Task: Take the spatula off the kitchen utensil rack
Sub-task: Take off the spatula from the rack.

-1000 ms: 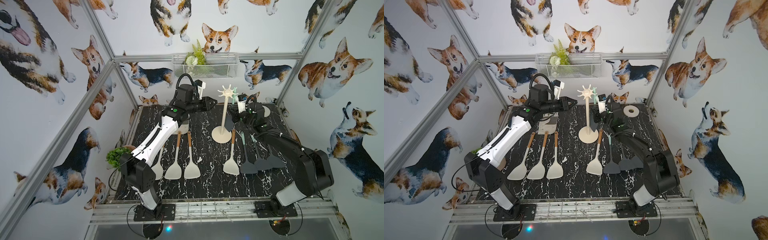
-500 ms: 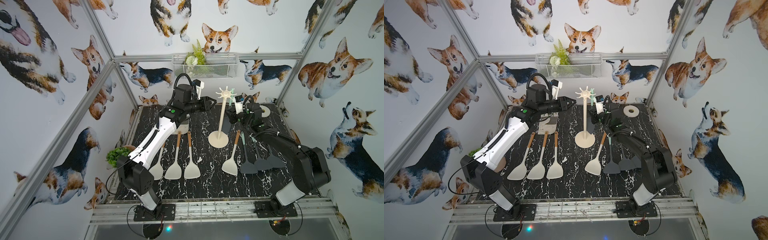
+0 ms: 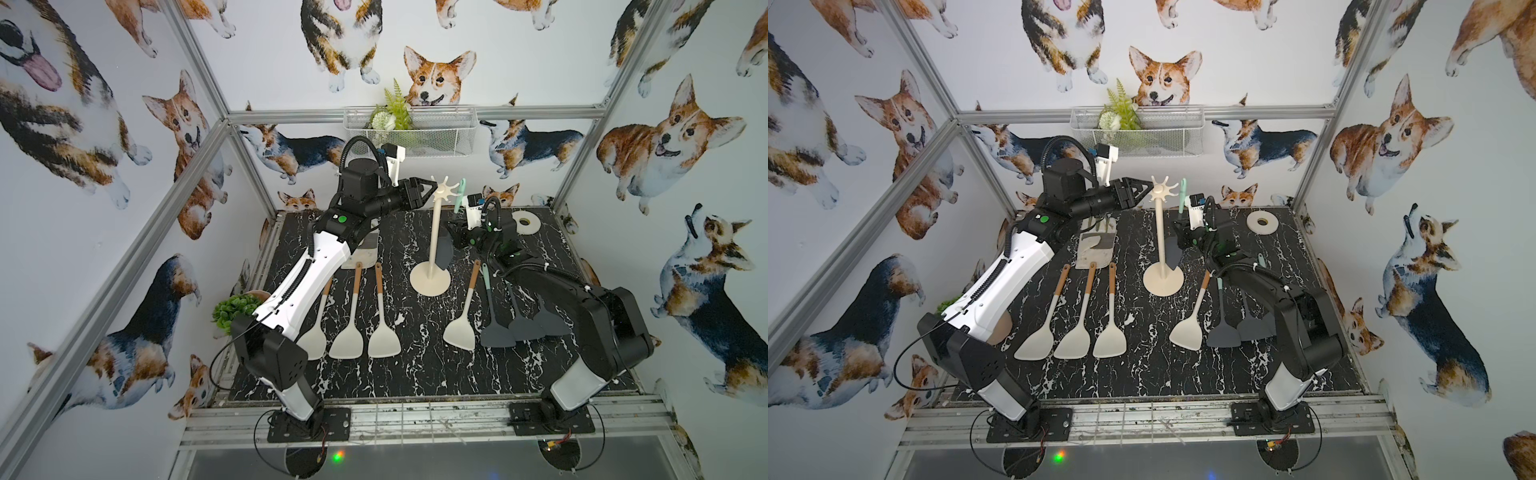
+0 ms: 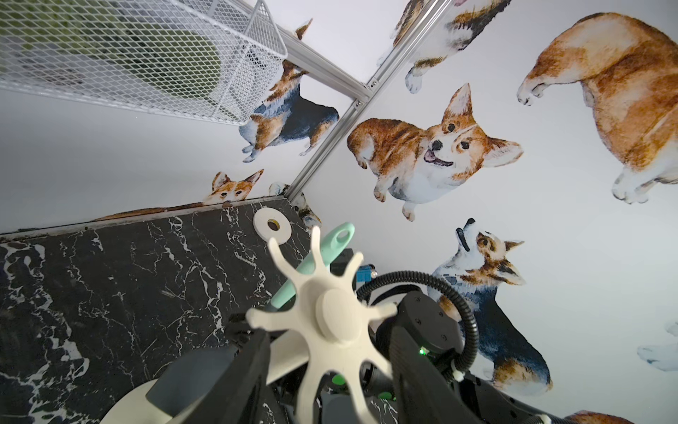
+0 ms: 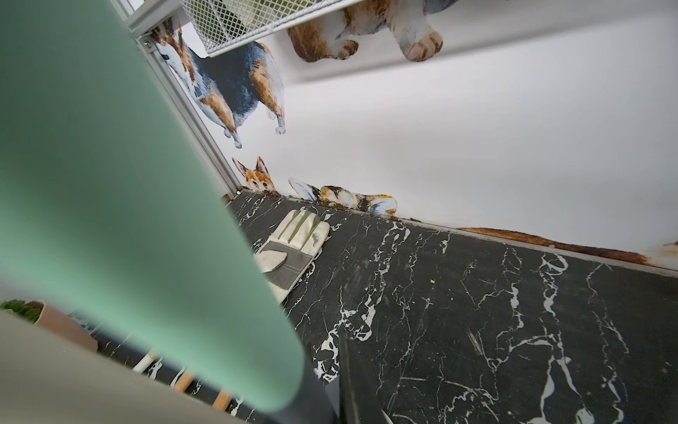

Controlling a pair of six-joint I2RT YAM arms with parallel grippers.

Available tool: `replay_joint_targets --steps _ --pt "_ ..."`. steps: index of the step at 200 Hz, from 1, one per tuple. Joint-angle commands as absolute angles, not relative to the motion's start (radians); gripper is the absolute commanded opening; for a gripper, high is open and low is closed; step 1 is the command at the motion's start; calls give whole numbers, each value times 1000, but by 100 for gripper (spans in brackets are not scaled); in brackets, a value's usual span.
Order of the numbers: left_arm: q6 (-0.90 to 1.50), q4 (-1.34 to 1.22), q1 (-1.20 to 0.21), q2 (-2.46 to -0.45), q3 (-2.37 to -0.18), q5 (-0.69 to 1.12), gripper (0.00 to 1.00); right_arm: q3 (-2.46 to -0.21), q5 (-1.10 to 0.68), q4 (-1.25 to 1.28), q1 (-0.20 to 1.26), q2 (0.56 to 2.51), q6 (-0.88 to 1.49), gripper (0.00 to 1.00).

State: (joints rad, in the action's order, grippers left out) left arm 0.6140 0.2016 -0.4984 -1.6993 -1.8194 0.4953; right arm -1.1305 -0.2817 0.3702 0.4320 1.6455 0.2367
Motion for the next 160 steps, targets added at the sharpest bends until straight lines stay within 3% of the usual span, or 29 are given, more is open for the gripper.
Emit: replay_joint_targets --steps 1,41,85,124,160 --pt "630 196 -499 -1718 -1841 503 56 -1133 -278 425 434 1629 267 0" --pt "566 231 -496 -1671 -1802 470 56 -1125 -163 288 377 1529 261 0" --pt "452 238 -469 -1545 -1661 448 58 -1065 -191 117 278 1357 238 0" --pt "291 156 -460 -1341 -1345 466 63 -962 -447 -83 252 1160 177 0" --pt "290 -52 -469 -1237 -1104 700 65 -801 -800 -135 263 991 275 0"
